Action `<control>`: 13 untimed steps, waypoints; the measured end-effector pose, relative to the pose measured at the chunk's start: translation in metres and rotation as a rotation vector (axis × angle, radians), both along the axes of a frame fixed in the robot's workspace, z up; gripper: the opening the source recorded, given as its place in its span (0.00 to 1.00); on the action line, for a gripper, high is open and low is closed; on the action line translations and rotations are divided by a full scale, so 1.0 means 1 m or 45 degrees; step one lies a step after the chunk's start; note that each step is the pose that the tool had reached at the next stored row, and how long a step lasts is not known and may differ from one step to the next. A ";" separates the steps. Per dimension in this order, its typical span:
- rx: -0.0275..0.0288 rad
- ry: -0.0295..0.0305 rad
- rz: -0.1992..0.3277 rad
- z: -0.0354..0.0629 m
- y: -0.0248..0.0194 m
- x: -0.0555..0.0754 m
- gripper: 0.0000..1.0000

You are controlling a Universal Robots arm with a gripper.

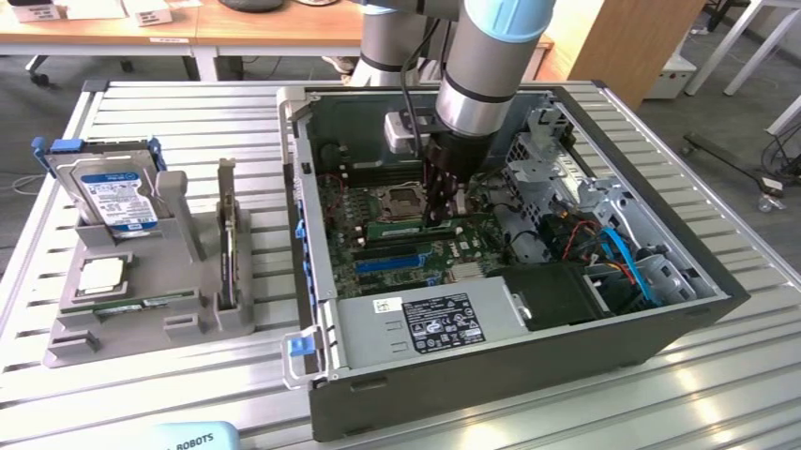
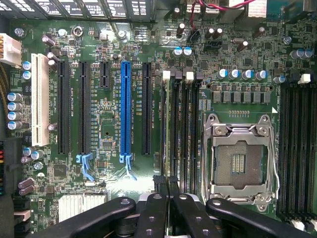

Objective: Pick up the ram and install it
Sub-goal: 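Insert the ram into the slot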

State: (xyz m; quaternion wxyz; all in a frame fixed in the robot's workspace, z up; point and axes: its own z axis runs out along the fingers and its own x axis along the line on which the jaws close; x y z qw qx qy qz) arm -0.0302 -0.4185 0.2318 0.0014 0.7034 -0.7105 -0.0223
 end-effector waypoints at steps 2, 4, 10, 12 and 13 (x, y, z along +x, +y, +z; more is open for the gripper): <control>-0.0001 0.0001 0.000 0.0000 0.0000 0.000 0.12; 0.0000 0.0000 0.000 -0.0001 0.0006 0.000 0.12; -0.0003 0.0001 0.000 -0.0007 0.0008 0.000 0.12; -0.0001 0.0001 0.000 -0.0008 0.0008 0.000 0.12; -0.0002 0.0000 0.001 -0.0008 0.0008 0.000 0.12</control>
